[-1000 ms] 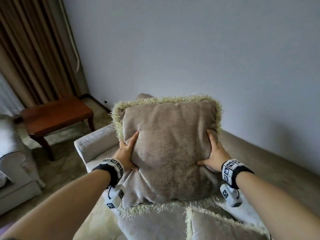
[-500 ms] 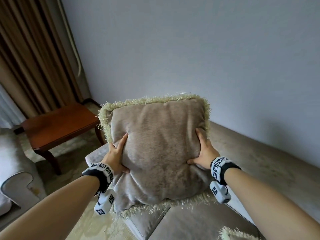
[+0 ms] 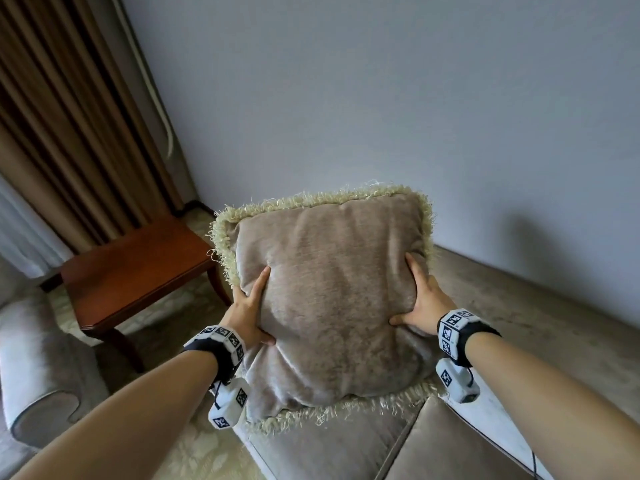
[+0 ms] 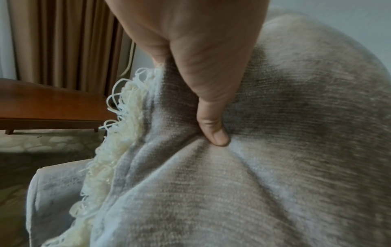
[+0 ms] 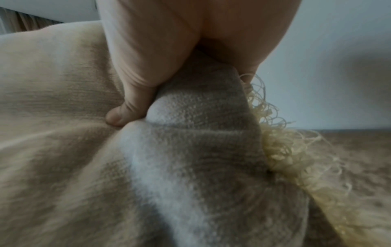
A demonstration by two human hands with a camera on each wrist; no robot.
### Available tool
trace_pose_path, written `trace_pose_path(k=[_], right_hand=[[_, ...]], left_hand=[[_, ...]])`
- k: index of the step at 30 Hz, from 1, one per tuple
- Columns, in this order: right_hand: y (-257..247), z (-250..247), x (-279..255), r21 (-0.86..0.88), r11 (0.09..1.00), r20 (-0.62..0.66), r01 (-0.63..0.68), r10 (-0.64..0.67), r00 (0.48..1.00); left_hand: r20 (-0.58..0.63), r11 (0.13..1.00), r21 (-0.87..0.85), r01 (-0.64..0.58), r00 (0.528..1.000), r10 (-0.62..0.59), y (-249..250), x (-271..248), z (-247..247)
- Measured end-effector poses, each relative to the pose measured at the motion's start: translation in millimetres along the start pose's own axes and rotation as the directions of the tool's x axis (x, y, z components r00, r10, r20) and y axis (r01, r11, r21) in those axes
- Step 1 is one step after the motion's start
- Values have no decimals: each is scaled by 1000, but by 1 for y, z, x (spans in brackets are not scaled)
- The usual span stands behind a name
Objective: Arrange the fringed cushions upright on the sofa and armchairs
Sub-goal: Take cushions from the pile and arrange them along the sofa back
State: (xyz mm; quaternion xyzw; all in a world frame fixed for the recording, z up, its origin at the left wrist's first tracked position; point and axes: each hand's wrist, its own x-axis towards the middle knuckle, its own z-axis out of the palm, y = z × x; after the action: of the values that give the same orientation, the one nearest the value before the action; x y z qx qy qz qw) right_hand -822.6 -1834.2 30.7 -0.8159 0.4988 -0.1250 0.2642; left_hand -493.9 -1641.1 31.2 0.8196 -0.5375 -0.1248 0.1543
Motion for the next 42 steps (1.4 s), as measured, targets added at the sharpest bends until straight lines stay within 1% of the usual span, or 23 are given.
trace_pose_path(k=[3,6,10,13,15,18,20,23,25,28,30,32,34,36,37,40,42], right_hand=[[0,6,14,1,999,4,-42,42,999],[8,10,28,28,995,-26,-94,95,995],[27,18,36,74,972,-85,-225,231,969],[36,23,36,92,932,-106,-351,360,927],[43,23,33,88,904,-140,-419,427,893],[49,34,38,114,858,-196,-500,513,836],[47,43,42,136,816,-212,-561,578,788],[43,61,52,164,764,-239,-624,644,727],[43,76,61,183,736,-243,-652,677,695],[54,102,77,201,705,-255,-680,708,659],[64,121,90,211,702,-265,-680,711,651],[77,142,103,194,711,-272,-676,701,659],[92,166,118,164,728,-284,-666,681,675],[105,191,130,148,744,-292,-651,662,690],[111,203,135,143,744,-297,-653,661,689],[125,234,140,137,749,-357,-648,648,673],[137,252,139,124,789,-448,-602,586,675]], left_hand=[[28,1000,21,-23,999,23,-4,29,-2],[63,995,42,-96,994,93,-2,68,3],[120,978,23,-207,972,203,6,129,20],[183,953,9,-302,938,295,13,180,39],[228,929,11,-369,906,357,26,208,50],[283,893,4,-450,857,430,38,252,65],[304,862,-9,-507,820,485,41,282,78],[328,824,-93,-559,764,555,37,324,101],[353,813,-108,-572,743,569,34,344,114],[371,800,-148,-581,717,589,23,370,139],[359,791,-196,-579,708,607,7,384,165],[345,796,-232,-560,717,605,-11,395,192],[288,797,-237,-556,743,604,-28,405,216],[267,809,-251,-532,765,586,-42,413,236],[262,810,-259,-526,769,583,-47,417,244],[260,802,-266,-535,761,595,-60,426,270],[277,794,-285,-537,747,605,-67,426,288]])
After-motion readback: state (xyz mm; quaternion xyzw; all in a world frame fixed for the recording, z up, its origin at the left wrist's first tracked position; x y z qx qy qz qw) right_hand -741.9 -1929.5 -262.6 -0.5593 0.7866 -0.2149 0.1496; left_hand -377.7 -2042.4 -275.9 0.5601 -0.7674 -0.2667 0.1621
